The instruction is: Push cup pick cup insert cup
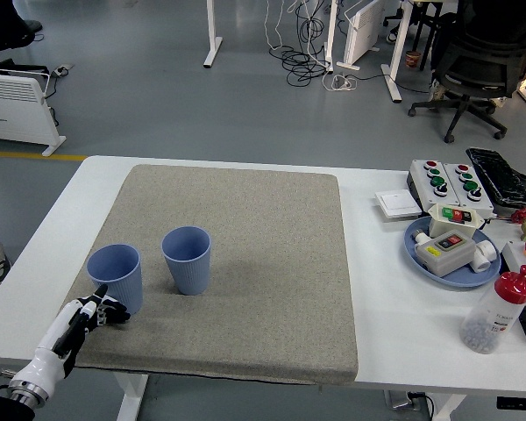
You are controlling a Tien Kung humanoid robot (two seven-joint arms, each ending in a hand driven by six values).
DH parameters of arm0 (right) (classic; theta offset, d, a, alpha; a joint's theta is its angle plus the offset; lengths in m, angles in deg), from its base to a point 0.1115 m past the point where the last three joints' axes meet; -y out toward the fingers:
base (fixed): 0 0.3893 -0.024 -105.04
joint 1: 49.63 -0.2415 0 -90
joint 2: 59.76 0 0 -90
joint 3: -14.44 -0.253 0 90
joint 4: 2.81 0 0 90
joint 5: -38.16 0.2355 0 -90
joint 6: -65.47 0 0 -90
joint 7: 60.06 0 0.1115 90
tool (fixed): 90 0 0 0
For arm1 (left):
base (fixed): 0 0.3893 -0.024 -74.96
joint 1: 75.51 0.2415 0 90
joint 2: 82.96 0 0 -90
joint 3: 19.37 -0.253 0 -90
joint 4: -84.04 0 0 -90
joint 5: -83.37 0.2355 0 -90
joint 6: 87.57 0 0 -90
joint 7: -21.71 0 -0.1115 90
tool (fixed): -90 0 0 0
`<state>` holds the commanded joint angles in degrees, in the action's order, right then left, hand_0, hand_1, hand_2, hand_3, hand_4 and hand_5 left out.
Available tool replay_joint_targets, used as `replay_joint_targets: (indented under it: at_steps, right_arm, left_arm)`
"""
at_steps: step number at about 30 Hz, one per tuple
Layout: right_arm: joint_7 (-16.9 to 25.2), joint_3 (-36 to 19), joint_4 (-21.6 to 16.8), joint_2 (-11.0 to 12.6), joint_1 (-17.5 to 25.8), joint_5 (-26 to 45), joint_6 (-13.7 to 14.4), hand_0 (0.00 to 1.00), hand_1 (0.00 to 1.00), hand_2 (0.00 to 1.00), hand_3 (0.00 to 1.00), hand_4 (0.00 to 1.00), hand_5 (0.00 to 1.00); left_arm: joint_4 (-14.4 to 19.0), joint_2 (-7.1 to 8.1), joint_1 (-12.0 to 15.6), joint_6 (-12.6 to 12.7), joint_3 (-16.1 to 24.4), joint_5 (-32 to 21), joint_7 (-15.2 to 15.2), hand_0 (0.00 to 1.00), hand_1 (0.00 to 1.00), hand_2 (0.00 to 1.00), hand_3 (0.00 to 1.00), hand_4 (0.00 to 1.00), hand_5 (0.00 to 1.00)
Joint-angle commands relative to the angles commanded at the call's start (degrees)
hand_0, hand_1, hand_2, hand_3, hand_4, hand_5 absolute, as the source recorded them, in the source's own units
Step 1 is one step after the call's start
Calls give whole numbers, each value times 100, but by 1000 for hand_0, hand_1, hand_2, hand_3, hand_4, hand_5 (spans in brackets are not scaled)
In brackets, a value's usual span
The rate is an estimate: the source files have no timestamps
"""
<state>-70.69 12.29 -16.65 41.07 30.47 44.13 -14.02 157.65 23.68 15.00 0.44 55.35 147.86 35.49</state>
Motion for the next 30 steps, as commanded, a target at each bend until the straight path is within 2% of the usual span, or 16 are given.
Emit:
replay_joint_targets:
  at_steps: [11,30]
  right_arm:
    - [1,2,-3,-13,-9,12,4,710,656,709,616,113,482]
    - [-73,-130,-12,-35,81,-211,30,710,656,708,615,114,484]
  left_arm:
    - [-367,23,-418,13,-186,25,36,656,567,461,419,619,998]
    - [-1110,-245,-1054,96,-367,-34,203,664,573,460,420,610,998]
